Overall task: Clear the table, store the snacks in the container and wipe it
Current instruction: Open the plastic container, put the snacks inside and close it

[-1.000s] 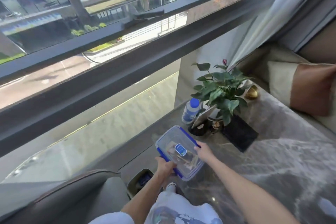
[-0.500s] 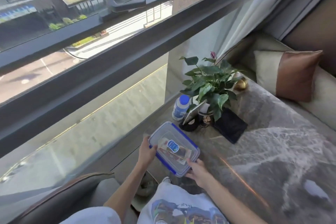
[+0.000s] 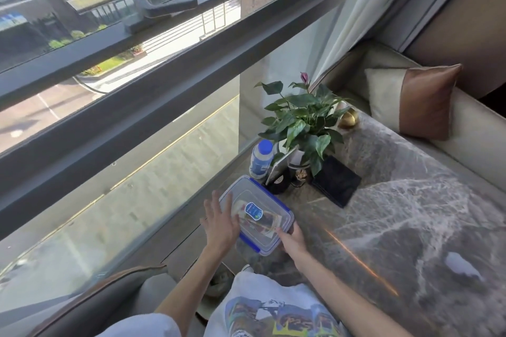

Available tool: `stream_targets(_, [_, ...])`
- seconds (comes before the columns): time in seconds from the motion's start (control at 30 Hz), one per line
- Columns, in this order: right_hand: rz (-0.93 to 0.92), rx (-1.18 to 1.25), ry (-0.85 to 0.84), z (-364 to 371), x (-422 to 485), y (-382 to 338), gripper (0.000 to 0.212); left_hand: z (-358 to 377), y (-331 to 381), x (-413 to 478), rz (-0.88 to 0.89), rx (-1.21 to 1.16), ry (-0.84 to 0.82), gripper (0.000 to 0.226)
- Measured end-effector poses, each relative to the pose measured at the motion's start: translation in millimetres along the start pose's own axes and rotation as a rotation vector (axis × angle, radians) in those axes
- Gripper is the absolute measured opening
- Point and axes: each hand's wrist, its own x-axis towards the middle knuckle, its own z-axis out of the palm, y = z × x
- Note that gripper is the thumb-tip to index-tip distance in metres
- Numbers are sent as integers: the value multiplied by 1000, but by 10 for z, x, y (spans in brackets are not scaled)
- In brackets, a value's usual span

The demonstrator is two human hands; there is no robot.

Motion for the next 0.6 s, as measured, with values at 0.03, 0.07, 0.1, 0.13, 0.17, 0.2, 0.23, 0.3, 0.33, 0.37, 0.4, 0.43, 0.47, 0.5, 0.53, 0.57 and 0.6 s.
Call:
stream_targets(0.03, [-88,-120,51,-2,-18,25,67,25,19,-36,54,105,-43,55])
stream_targets(0.07, [-188,-223,85,-6,-52,57,75,62,26,-62,101,178,-86,55])
stream_targets(0.1, [-305,-331,102,-15,-76,103,79,81,44,-92,144,232,-122,57])
stream_targets(0.13, [-417,-448,93,-21,-88,156,82,104,45,-111,173,272,-149,60])
stream_targets(0.17, [-508,-585,64,-29,-96,196,83,128,33,-121,187,307,-175,63])
stream_targets(0.2, [-556,-723,33,-27,-82,233,83,140,17,-124,189,331,-191,66])
stream_targets(0.23, [-580,-842,15,-22,-79,245,82,153,-5,-114,190,352,-198,68])
stream_targets(0.3, [-570,-936,10,-13,-67,233,81,161,-36,-85,192,370,-190,70])
stream_targets(0.33, [-567,-948,15,-4,-66,207,81,156,-45,-66,192,372,-190,70])
stream_targets(0.37, [-562,-954,17,6,-64,180,81,142,-44,-48,190,373,-190,70])
stream_targets(0.4, [-561,-954,17,13,-61,163,81,134,-44,-32,189,373,-190,70])
stream_targets(0.43, [-558,-955,16,20,-62,148,81,127,-40,-24,186,373,-193,70])
stream_targets(0.47, [-555,-952,17,23,-62,141,81,125,-39,-25,186,371,-194,70])
stream_targets(0.5, [-554,-951,19,23,-59,143,81,124,-35,-35,187,366,-194,71])
stream_targets(0.53, [-554,-955,22,20,-55,147,81,130,-37,-45,187,363,-192,71])
stream_targets(0.57, [-554,-965,25,12,-51,156,82,132,-39,-51,187,365,-192,71])
stream_targets(0.6, [-560,-976,29,3,-46,163,82,131,-37,-51,186,370,-192,71])
